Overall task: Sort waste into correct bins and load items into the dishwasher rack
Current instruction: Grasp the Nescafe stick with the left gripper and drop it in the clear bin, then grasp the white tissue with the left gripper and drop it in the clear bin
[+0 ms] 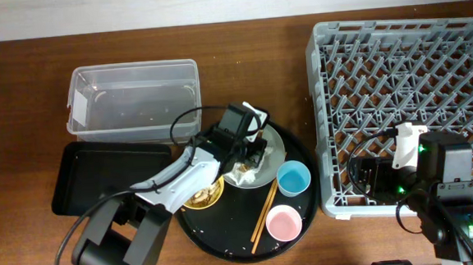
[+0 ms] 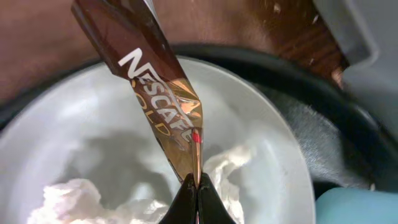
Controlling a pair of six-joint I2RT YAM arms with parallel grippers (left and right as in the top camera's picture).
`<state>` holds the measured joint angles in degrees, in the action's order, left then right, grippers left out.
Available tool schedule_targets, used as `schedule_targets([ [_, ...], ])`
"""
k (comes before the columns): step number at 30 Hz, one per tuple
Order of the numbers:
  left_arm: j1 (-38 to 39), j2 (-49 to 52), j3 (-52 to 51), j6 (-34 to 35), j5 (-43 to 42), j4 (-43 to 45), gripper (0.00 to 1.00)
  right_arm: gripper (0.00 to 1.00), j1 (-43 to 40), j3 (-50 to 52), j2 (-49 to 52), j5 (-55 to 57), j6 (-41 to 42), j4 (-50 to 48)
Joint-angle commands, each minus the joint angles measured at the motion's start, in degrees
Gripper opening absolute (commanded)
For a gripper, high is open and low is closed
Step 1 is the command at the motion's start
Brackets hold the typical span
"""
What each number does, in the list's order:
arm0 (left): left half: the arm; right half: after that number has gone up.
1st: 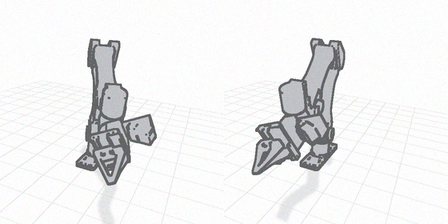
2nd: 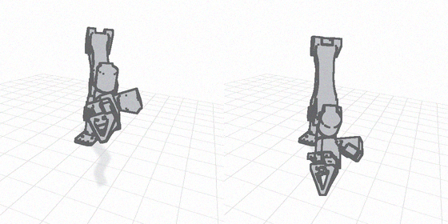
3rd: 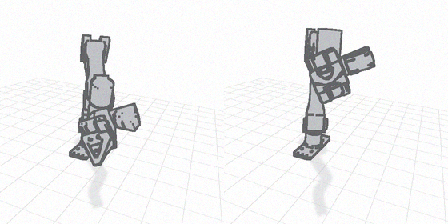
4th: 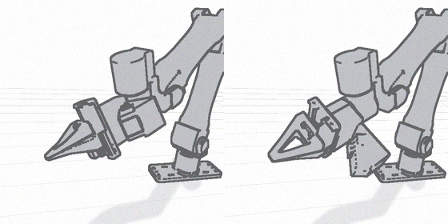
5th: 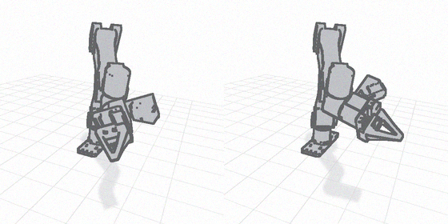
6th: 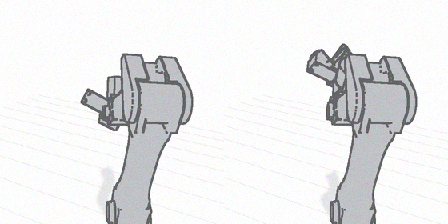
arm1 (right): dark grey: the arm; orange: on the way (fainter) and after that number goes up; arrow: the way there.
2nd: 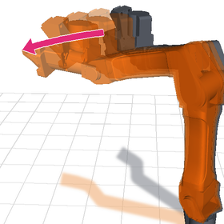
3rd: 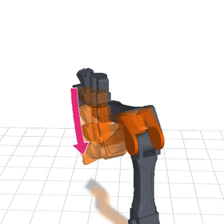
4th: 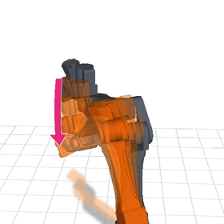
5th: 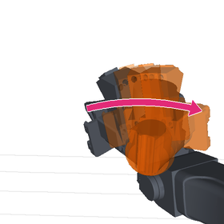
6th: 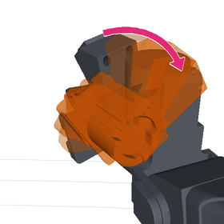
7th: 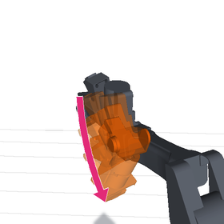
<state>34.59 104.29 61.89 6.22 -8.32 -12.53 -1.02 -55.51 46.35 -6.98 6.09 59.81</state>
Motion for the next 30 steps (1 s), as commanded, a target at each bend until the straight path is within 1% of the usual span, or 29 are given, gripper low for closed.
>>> schedule_targets([
  [1,-3.1,-8.8,3.8,-0.3,3.8,-1.0,0.01,0.98,0.3,-1.0,-0.2,-0.3,0.4,0.0],
  [4,-7.3,-15.4,3.9,-0.3,3.7,-1.4,0.01,0.98,0.3,-1.0,-0.2,-0.3,0.4,0.0],
  [6,-12.6,-18.3,3.8,-0.3,5.0,-1.5,0.01,0.98,0.3,-1.0,-0.2,-0.3,0.4,0.0],
  [9,-19.3,-17.8,3.8,-0.3,9.9,-1.4,0.01,0.98,0.3,-1.0,-0.2,-0.3,0.4,0.0],
  [11,-23.8,-15.5,3.8,-0.3,10.1,-1.0,0.02,0.98,0.3,-1.0,-0.2,-0.3,0.4,0.0],
  [12,-25.1,-14.3,3.8,-0.3,10.1,-0.5,0.24,0.98,0.3,-1.0,-0.2,-0.3,0.4,0.0],
  [13,-26.0,-13.2,3.8,-0.3,10.0,0.3,0.49,0.98,0.3,-1.0,-0.2,-0.3,0.4,0.0],
  [14,-26.2,-13.0,3.8,-0.3,9.9,0.8,0.61,0.98,0.3,-1.0,-0.2,-0.3,0.4,0.0],
  [15,-26.2,-13.0,3.8,-0.3,9.0,1.0,0.65,0.98,0.3,-1.0,-0.2,-0.3,0.4,0.0],
  [16,-26.0,-13.3,3.9,-0.3,6.0,0.9,0.66,0.98,0.3,-1.0,-0.2,-0.3,0.4,0.0],
  [18,-25.2,-13.6,3.9,-0.3,-1.2,-1.1,0.66,0.98,0.3,-1.0,-0.2,-0.3,0.4,0.0],
  [19,-23.8,-13.6,3.8,-0.3,-6.3,-4.3,0.66,0.98,0.3,-1.0,-0.2,-0.3,0.4,0.0],
  [20,-22.1,-13.5,3.8,-0.3,-7.4,-7.0,0.66,0.98,0.3,-1.0,-0.2,-0.3,0.4,0.0],
  [21,-19.5,-13.5,3.8,-0.3,-7.1,-10.6,0.66,0.99,0.3,-1.0,-0.2,-0.3,0.4,0.0],
  [23,-14.9,-12.5,3.8,-0.3,-6.4,-14.3,0.67,0.98,0.3,-1.0,-0.2,-0.3,0.4,0.0],
  [27,-8.0,-7.1,3.8,-0.3,1.5,-15.4,0.68,0.98,0.3,-1.0,-0.2,-0.3,0.4,0.0],
  [30,-5.7,-0.5,3.8,-0.3,5.7,-15.3,0.69,0.98,0.3,-1.0,-0.2,-0.3,0.4,0.0],
])
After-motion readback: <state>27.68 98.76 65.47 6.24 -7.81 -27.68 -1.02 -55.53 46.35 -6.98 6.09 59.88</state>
